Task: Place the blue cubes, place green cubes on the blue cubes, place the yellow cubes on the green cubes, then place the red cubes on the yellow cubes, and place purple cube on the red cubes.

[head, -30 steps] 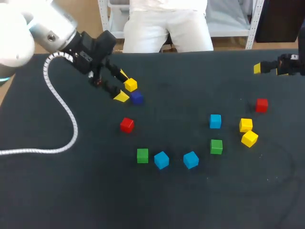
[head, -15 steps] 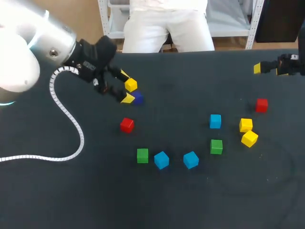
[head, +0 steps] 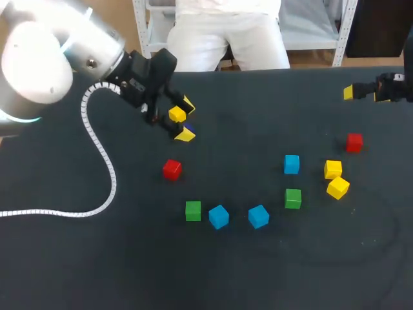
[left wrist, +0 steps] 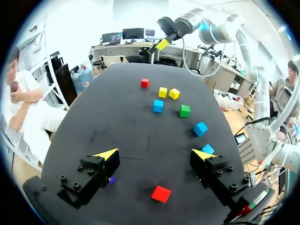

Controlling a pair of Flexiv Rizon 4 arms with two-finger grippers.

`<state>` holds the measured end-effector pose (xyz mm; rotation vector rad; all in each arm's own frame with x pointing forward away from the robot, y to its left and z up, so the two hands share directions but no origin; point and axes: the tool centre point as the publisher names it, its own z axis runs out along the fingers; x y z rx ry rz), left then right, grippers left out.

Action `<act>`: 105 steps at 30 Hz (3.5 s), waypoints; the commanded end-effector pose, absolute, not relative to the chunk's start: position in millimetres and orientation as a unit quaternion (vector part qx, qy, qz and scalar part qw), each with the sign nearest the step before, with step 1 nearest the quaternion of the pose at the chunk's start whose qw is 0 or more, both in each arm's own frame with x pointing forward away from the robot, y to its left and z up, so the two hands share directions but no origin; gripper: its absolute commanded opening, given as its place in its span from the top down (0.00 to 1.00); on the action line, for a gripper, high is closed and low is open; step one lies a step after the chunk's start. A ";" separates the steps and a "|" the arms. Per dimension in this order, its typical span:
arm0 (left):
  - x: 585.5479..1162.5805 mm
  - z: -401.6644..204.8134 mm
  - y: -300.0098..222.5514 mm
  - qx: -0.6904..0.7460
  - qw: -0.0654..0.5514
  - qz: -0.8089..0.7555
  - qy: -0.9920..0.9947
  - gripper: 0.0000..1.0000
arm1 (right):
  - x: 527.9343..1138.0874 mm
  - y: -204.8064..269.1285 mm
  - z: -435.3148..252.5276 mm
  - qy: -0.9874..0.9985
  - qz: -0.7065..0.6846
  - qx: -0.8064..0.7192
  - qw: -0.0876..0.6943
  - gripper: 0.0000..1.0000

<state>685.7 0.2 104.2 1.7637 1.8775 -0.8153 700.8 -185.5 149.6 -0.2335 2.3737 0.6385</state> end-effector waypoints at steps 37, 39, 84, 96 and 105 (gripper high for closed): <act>701.1 92.7 11.4 0.634 0.241 -0.277 0.680 0.00 | 700.4 -185.0 149.9 0.908 0.243 -0.088 0.330 0.00; 701.1 92.7 11.4 0.634 0.241 -0.277 0.680 0.00 | 700.4 -185.0 149.9 0.908 0.243 -0.088 0.330 0.00; 701.1 92.7 11.4 0.634 0.241 -0.277 0.680 0.00 | 601.3 -48.3 134.0 0.844 0.195 -0.449 0.219 0.00; 701.1 92.7 11.4 0.634 0.241 -0.277 0.680 0.00 | 601.3 -48.3 134.0 0.844 0.195 -0.449 0.219 0.00; 701.1 92.7 11.4 0.634 0.241 -0.277 0.680 0.00 | 579.9 -25.4 130.3 0.808 0.190 -0.521 0.199 0.00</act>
